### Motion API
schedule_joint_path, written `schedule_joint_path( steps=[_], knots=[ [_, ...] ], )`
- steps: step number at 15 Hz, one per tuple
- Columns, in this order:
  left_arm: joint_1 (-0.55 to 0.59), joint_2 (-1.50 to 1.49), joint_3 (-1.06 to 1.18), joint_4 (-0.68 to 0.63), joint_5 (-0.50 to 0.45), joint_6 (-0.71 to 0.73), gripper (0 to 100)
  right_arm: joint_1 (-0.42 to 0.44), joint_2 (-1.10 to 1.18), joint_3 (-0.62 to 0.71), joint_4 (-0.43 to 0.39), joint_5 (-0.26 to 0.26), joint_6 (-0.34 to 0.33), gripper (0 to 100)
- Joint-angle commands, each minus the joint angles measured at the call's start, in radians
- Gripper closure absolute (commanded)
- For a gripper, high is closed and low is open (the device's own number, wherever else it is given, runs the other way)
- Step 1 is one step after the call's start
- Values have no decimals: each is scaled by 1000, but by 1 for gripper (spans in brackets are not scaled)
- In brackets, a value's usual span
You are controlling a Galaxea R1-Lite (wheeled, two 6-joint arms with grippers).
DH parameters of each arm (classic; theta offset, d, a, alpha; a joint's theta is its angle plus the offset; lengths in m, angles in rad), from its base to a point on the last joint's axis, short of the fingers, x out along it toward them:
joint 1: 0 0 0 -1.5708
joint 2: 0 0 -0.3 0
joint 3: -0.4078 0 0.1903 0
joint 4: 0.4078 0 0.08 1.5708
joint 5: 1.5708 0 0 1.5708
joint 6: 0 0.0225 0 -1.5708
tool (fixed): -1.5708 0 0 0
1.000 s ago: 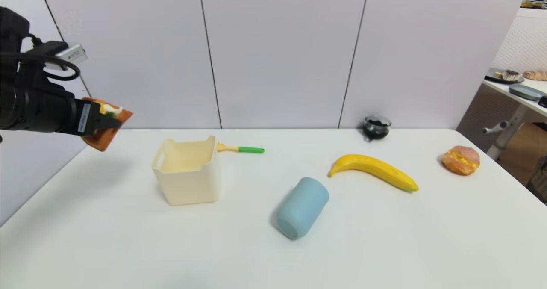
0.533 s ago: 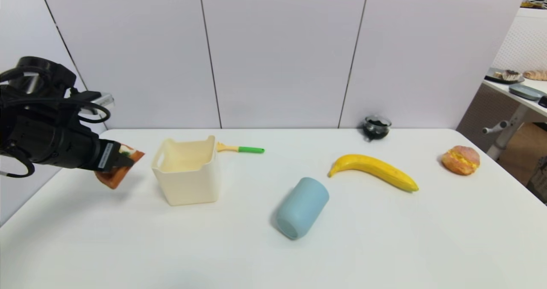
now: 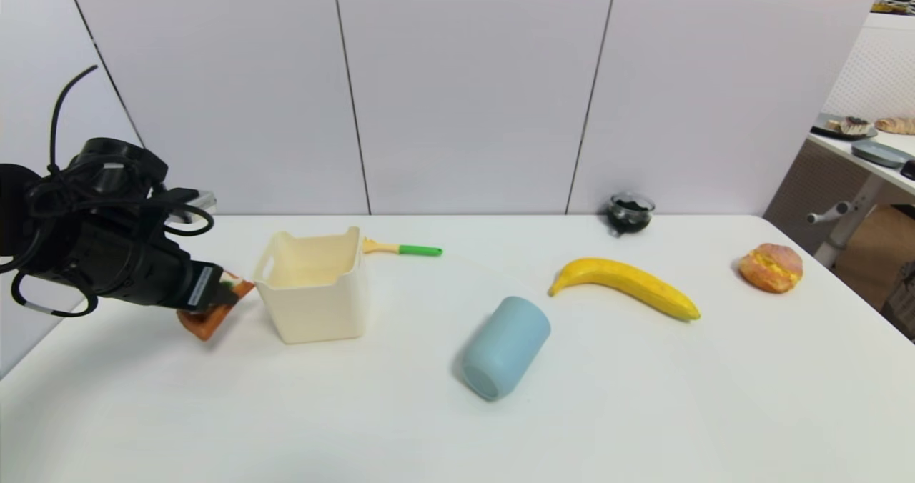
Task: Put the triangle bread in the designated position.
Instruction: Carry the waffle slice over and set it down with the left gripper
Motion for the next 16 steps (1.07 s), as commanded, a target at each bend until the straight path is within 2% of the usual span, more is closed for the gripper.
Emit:
schedule_joint_path(
  steps=[1,2,3,16],
  knots=[
    [1,39,2,-44,-1,-1,100,0,0,2,0,0,1,0],
    [0,43,4,-44,-2,-3,100,0,2,2,0,0,1,0],
    [0,46,5,-44,-2,-3,0,0,2,2,0,0,-2,0],
    [9,-4,-2,-44,-1,0,0,0,2,2,0,0,-2,0]
  ],
)
